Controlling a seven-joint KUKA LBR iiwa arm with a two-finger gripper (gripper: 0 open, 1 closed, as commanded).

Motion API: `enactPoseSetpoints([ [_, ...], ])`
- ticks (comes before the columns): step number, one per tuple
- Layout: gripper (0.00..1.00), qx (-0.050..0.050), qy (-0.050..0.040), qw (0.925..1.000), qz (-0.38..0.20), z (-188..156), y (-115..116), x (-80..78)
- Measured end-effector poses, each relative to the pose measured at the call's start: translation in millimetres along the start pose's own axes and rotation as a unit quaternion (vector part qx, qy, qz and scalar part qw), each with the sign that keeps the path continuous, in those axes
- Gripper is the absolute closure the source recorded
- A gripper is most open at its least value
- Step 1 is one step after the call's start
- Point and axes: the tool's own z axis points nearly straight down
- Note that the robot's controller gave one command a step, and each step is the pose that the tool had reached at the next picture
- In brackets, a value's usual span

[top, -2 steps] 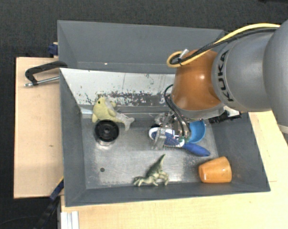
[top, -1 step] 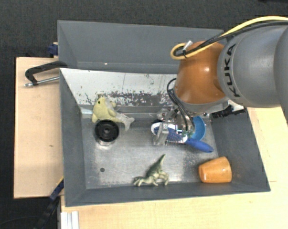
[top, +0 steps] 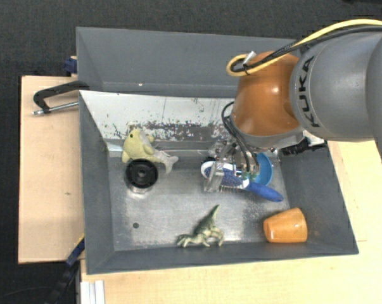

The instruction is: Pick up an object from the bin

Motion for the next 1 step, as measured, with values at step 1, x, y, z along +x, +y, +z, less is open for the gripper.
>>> enactPoseSetpoints([
  [1, 1.0, 0.0, -0.0025, 1.0, 0.0, -51.7, 0.9, -2.3],
])
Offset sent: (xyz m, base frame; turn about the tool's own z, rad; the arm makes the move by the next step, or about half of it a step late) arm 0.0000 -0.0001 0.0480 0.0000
